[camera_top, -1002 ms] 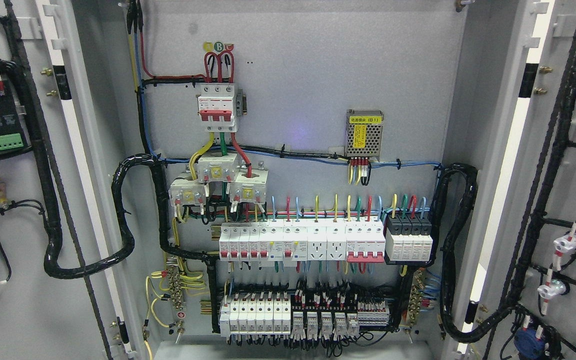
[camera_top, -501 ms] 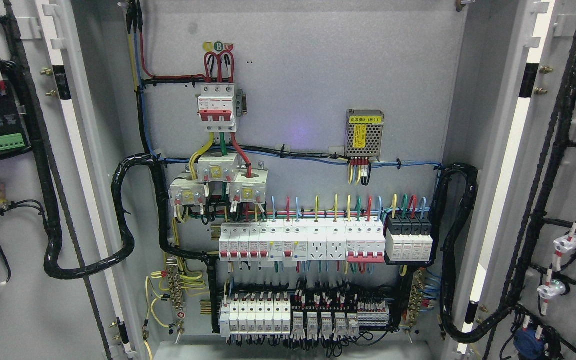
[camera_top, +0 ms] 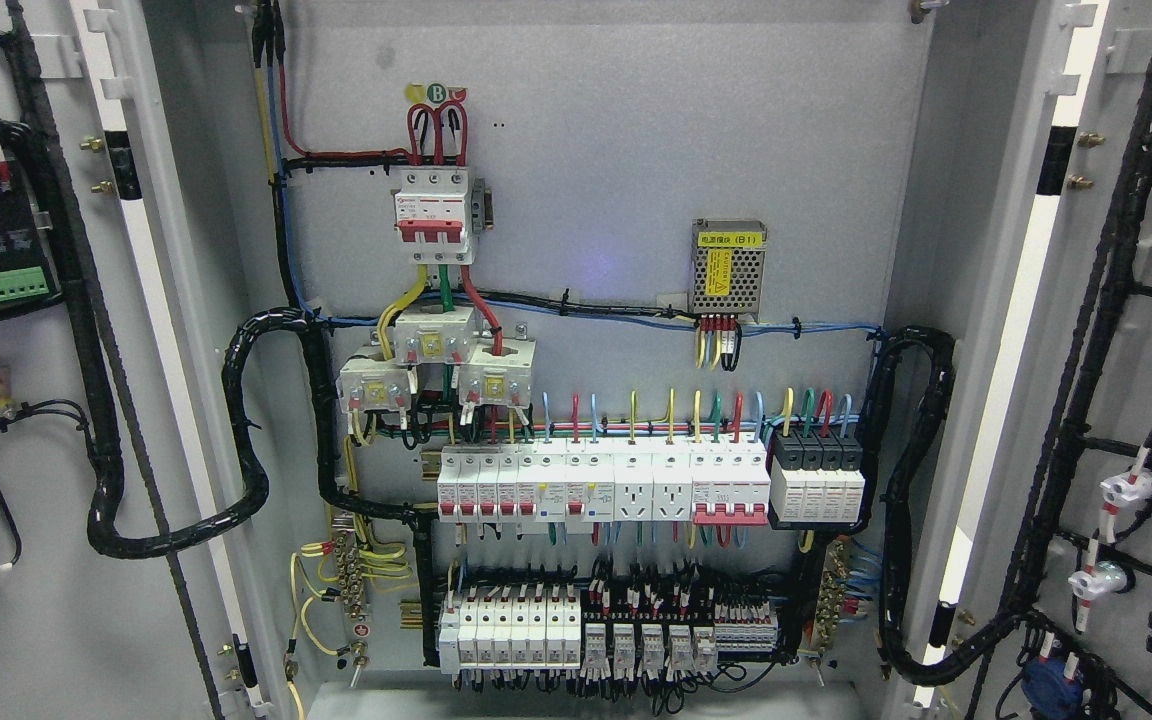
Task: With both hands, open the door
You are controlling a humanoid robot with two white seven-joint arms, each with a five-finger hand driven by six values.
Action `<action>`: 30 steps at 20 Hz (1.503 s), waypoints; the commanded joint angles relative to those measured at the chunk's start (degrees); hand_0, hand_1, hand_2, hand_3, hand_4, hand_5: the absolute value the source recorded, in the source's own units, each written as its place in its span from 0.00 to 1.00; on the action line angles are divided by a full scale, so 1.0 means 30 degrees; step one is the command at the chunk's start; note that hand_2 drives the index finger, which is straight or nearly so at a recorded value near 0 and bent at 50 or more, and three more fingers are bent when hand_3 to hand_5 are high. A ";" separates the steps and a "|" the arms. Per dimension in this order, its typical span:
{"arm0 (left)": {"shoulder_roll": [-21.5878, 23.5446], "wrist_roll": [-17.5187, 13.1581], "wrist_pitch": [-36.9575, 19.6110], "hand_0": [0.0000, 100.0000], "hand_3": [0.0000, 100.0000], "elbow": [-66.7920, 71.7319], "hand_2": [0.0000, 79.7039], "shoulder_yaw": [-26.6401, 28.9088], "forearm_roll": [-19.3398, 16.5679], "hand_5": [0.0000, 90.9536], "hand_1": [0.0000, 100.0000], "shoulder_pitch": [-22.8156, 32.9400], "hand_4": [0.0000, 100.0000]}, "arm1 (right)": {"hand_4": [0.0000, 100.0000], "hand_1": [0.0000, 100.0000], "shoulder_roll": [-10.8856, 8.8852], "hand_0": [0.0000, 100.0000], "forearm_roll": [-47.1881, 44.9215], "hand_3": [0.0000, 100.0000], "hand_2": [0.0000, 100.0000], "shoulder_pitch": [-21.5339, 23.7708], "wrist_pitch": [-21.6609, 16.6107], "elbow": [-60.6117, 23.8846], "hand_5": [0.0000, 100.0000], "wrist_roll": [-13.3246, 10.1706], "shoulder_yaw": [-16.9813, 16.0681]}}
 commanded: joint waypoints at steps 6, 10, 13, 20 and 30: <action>-0.4441 0.0073 -0.0613 0.12 0.00 -0.4303 0.00 -0.2725 -0.3506 0.00 0.39 0.2467 0.00 | 0.00 0.39 -0.0587 0.12 0.0280 0.00 0.00 -0.0442 -0.0046 -0.0906 0.00 0.0064 0.4782; -0.5382 0.0073 -0.0613 0.12 0.00 -0.4657 0.00 -0.3340 -0.4445 0.00 0.39 0.3405 0.00 | 0.00 0.39 -0.0529 0.12 0.1270 0.00 0.00 -0.0412 -0.0046 -0.0147 0.00 0.0064 0.8152; -0.6173 0.0073 -0.0613 0.12 0.00 -0.4657 0.00 -0.4189 -0.5177 0.00 0.39 0.4018 0.00 | 0.00 0.39 -0.0295 0.12 0.3030 0.00 0.00 -0.0442 -0.0046 0.1170 0.00 0.0064 1.0350; -0.7113 0.0131 0.0380 0.12 0.00 -0.2496 0.00 -0.5861 -0.7260 0.00 0.39 0.5955 0.00 | 0.00 0.39 -0.0265 0.12 0.4497 0.00 0.00 0.0522 -0.0104 0.3923 0.00 0.0064 1.3490; -0.6673 0.0161 0.6119 0.12 0.00 0.2575 0.00 -0.6184 -0.7085 0.00 0.39 0.7067 0.00 | 0.00 0.39 -0.0235 0.12 0.5171 0.00 0.00 0.3101 -0.2565 1.0366 0.00 0.0035 1.3638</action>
